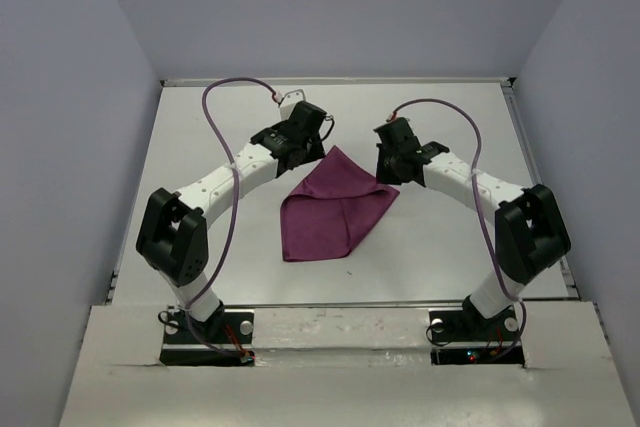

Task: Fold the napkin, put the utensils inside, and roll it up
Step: Fold the napkin at the center of the board.

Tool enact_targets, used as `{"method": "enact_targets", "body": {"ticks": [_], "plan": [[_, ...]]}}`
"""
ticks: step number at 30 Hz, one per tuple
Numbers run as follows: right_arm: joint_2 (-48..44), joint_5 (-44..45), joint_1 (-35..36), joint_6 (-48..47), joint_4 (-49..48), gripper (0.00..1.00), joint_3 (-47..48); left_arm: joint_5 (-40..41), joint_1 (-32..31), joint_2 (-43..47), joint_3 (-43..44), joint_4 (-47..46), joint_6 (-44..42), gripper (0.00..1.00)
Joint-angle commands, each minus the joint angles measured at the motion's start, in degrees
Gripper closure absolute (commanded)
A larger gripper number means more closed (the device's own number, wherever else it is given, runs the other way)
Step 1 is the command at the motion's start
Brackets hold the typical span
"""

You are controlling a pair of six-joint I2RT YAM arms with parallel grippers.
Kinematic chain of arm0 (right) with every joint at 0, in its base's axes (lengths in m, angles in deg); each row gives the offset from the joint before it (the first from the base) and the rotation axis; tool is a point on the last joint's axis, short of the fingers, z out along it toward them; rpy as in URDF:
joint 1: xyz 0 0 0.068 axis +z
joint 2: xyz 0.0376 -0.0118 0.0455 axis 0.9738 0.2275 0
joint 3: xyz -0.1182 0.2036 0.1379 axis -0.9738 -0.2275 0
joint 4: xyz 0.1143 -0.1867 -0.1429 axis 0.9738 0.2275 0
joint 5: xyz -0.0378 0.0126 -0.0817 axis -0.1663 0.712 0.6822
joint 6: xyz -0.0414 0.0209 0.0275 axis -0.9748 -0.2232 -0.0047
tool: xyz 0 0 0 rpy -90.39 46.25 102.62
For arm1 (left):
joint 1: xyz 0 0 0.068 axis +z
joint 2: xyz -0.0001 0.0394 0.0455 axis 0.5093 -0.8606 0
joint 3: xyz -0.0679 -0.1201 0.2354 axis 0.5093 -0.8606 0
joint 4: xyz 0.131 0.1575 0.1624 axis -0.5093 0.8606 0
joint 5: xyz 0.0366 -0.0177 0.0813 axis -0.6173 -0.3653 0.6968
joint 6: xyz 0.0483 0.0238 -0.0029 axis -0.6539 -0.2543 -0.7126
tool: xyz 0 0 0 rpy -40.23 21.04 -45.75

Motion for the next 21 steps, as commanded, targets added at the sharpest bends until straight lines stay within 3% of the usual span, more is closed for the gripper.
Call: {"method": "enact_targets", "body": {"ticks": [1, 11, 21], "plan": [[2.6, -1.3, -0.2, -1.4, -2.3, 0.97, 3.7, -1.6, 0.5, 2.3, -0.9, -1.6, -1.5, 0.50], [9.7, 2.9, -0.2, -2.2, -3.1, 0.99, 2.8, -2.5, 1.4, 2.7, -2.5, -1.3, -1.8, 0.50], [10.5, 1.7, -0.2, -2.6, -3.3, 0.99, 2.9, -2.4, 1.8, 3.0, -3.1, -1.3, -1.8, 0.50]]}}
